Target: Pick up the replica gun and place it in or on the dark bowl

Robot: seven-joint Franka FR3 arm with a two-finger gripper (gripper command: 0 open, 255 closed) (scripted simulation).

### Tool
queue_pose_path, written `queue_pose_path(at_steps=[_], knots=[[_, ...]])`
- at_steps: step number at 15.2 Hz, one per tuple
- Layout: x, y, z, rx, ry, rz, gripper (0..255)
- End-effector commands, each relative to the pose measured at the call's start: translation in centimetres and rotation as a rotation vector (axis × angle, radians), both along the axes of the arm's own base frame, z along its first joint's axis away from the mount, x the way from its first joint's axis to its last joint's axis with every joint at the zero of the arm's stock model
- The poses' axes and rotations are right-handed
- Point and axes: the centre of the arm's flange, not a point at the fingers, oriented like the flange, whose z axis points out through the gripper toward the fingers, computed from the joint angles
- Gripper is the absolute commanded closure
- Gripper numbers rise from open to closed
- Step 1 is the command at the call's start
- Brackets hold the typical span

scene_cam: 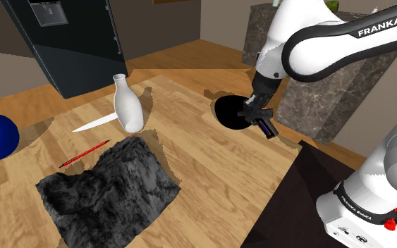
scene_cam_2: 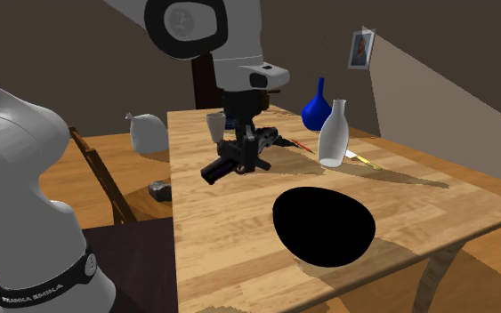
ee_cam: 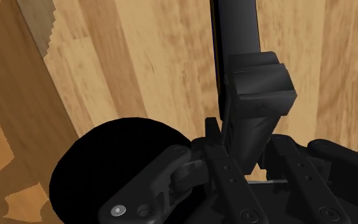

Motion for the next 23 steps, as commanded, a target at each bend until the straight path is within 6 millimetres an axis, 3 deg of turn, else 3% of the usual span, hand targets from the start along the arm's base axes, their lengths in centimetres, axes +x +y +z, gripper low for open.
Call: queue_pose_path(at_steps=[1,4,18,23], knots=[[0.0,0.0,1.2,0.000,0.000,0.000,255],[0.0,0.0,2.5,0.000,0.000,0.000,255],[15.6,-9.8,4.3,0.000,0.000,0.000,255],[16.2,-10.2,2.3,0.000,0.000,0.000,255]])
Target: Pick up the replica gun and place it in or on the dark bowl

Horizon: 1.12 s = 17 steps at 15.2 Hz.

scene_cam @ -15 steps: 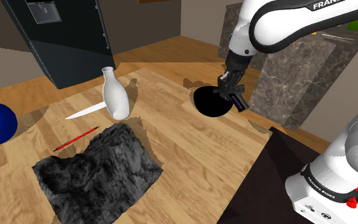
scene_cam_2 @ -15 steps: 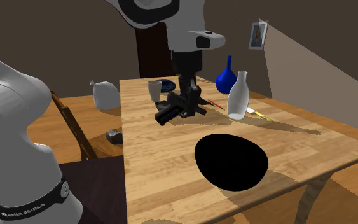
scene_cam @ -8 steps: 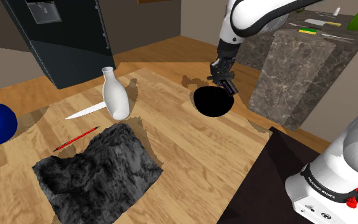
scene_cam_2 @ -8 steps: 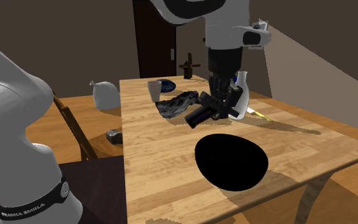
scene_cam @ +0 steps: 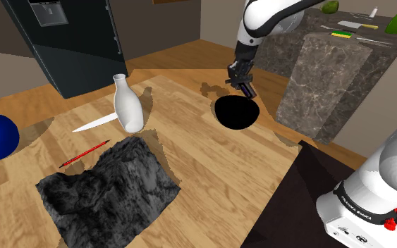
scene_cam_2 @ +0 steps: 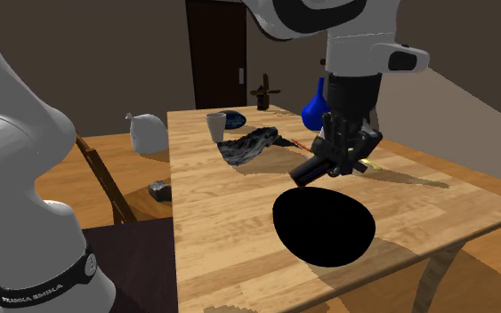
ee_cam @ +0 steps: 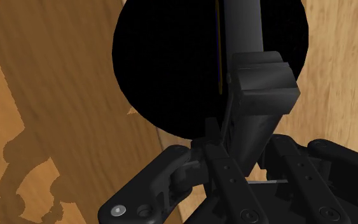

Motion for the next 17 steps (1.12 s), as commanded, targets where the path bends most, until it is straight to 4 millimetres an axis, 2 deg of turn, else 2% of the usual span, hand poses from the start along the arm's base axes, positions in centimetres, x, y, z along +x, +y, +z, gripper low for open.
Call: queue_pose_path(at_steps=[1,12,17], knots=[[0.1,-0.1,-1.0,0.000,-0.001,0.000,255],[0.1,-0.1,-7.2,0.000,-0.001,0.000,255],[0.1,-0.1,-7.2,0.000,-0.001,0.000,255]])
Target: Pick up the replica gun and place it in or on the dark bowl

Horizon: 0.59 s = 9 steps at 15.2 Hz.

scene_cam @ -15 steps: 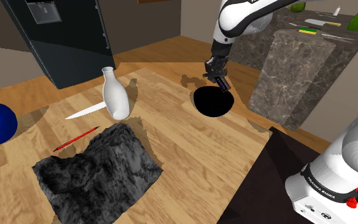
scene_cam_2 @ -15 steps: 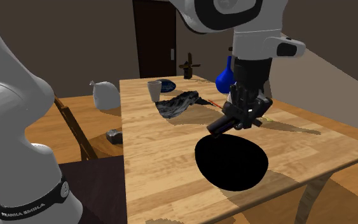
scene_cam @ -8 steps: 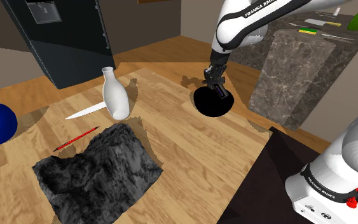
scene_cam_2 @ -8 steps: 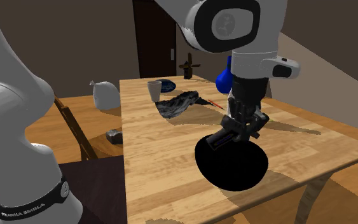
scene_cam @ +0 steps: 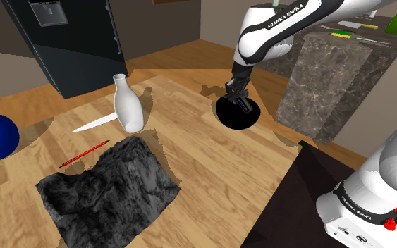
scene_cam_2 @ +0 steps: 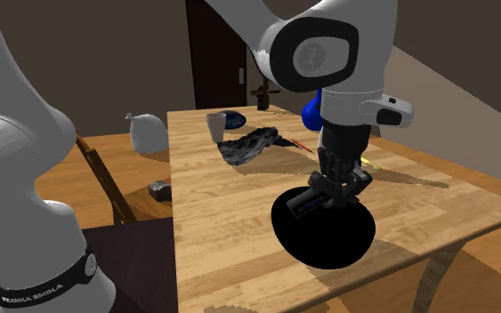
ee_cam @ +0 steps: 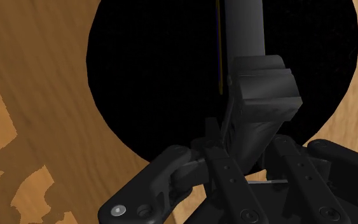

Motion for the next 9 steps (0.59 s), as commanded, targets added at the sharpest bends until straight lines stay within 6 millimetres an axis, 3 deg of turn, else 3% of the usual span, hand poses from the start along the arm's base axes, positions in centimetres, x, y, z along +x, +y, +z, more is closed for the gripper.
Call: queue_pose_path(at_steps=[1,3,4,9], knots=[[0.00,0.01,-0.03,0.000,0.000,0.000,255],[0.00,0.01,-0.03,0.000,0.000,0.000,255],[0.00,0.01,-0.03,0.000,0.000,0.000,0],[0.00,0.01,-0.03,0.000,0.000,0.000,0]])
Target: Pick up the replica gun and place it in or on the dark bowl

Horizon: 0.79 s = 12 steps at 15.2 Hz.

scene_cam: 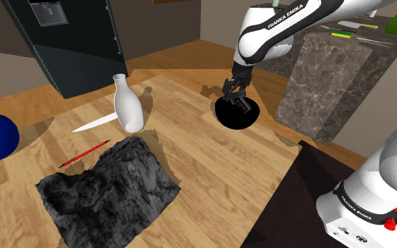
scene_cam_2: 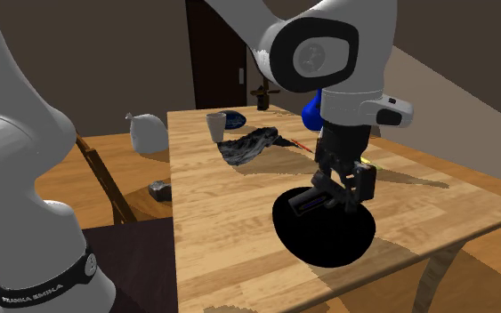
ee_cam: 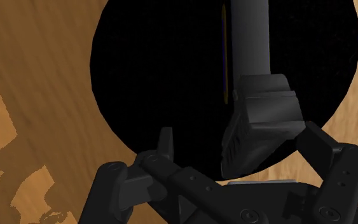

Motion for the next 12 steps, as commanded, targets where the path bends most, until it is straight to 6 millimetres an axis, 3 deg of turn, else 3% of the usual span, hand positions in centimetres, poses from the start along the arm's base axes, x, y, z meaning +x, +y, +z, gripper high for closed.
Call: queue_pose_path(at_steps=[1,4,12], knots=[[-0.1,-0.1,1.3,0.000,0.000,0.000,0],[-0.5,-0.3,5.0,0.000,0.000,0.000,0],[-0.5,-0.3,5.0,0.000,0.000,0.000,0]])
